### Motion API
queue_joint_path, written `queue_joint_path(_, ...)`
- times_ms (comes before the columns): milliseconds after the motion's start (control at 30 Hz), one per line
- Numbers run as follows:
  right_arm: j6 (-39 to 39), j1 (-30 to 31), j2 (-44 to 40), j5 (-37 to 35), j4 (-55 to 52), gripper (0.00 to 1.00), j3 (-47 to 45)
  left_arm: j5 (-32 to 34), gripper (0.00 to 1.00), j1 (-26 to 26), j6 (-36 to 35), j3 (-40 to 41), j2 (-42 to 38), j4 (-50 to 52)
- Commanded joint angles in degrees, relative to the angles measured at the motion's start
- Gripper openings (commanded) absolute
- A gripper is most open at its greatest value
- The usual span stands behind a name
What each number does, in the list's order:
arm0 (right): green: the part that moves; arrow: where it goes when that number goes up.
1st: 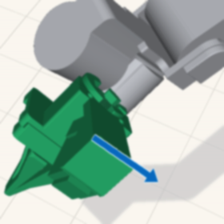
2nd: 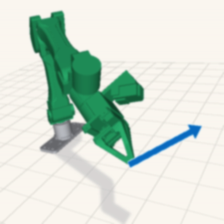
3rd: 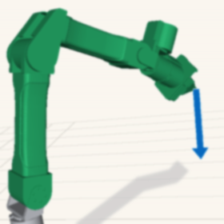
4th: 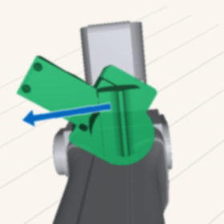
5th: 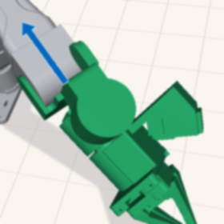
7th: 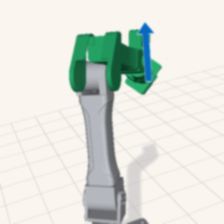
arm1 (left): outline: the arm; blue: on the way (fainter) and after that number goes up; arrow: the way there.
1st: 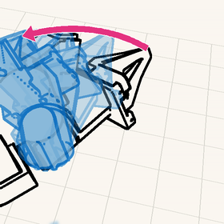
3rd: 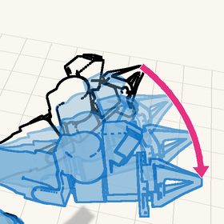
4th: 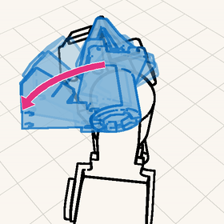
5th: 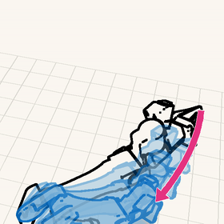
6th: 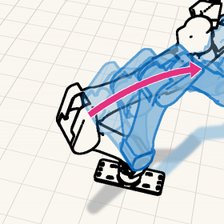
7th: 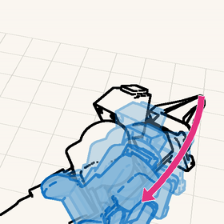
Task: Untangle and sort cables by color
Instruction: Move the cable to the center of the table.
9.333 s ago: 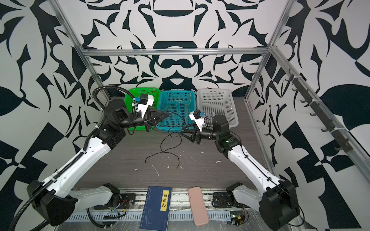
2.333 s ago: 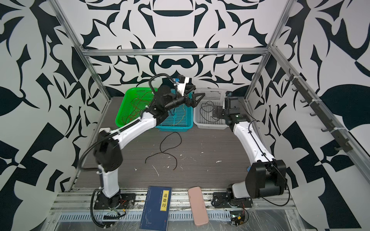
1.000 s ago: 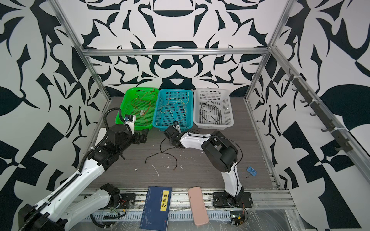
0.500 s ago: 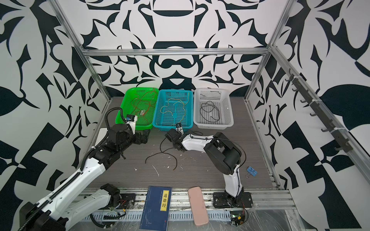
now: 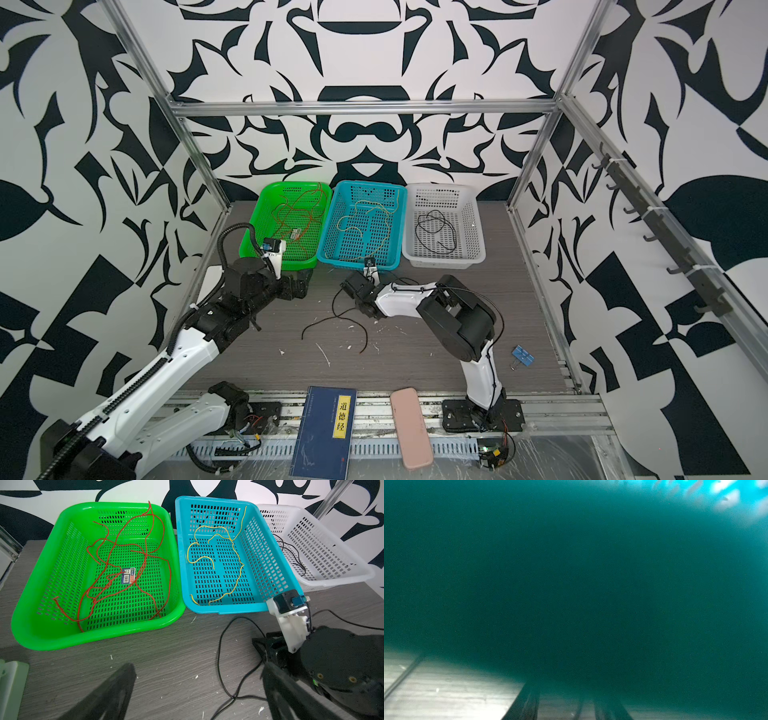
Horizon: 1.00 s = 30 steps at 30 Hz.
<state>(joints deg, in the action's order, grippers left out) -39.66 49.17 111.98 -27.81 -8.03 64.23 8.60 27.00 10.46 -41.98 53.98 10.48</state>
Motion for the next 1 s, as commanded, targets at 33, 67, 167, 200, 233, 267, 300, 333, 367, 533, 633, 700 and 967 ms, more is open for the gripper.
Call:
queue_joint_path(33,-0.69,1.81,-1.93,-2.39,-7.91,0.44,-5.18,-0.98,0.99,-0.20,-0.35,-1.33,-0.14,-0.90)
queue_joint_path(67,-0.69,2.29,-2.68,-3.15,-7.96,0.44,-5.68,-1.00,1.00,-0.20,-0.40,-1.33,-0.03,-0.91)
queue_joint_path(167,-0.73,3.41,-4.45,-5.04,-8.66,0.45,-6.28,-1.26,1.00,-0.26,-0.50,-1.33,0.24,-1.08)
queue_joint_path(200,-0.73,3.61,-4.73,-5.26,-8.81,0.45,-6.30,-1.22,0.99,-0.29,-0.44,-1.30,0.34,-1.08)
queue_joint_path(233,-0.69,3.65,-4.76,-5.24,-8.83,0.45,-6.31,-1.30,1.00,-0.29,-0.44,-1.34,0.30,-1.10)
queue_joint_path(267,-0.60,3.63,-4.68,-5.28,-8.91,0.45,-6.24,-1.31,0.99,-0.29,-0.44,-1.31,0.36,-1.14)
queue_joint_path(300,-0.55,3.66,-4.52,-5.23,-8.95,0.45,-6.20,-1.39,1.00,-0.29,-0.44,-1.31,0.35,-1.16)
queue_joint_path(333,-0.55,3.66,-4.41,-5.04,-9.06,0.44,-6.13,-1.50,0.99,-0.29,-0.51,-1.39,0.39,-1.16)
queue_joint_path(367,-0.52,3.66,-4.41,-4.86,-9.18,0.42,-6.17,-1.58,0.99,-0.29,-0.54,-1.35,0.29,-1.08)
queue_joint_path(533,-1.82,3.68,-7.22,-2.95,-9.68,0.40,-9.94,-1.99,1.00,-0.29,-0.77,-1.65,-0.25,-0.55)
queue_joint_path(633,-3.00,3.66,-10.93,-2.17,-10.34,0.40,-13.72,-2.36,1.00,-0.29,-0.66,-1.63,-0.27,-0.87)
queue_joint_path(700,-3.61,3.33,-13.45,-1.15,-10.00,0.41,-16.02,-2.76,0.99,-0.29,-0.66,-1.63,0.05,-1.16)
queue_joint_path(967,-3.96,-2.98,-18.77,7.62,-9.31,0.48,-17.39,-4.55,0.99,-0.29,-0.54,-2.69,1.19,-1.50)
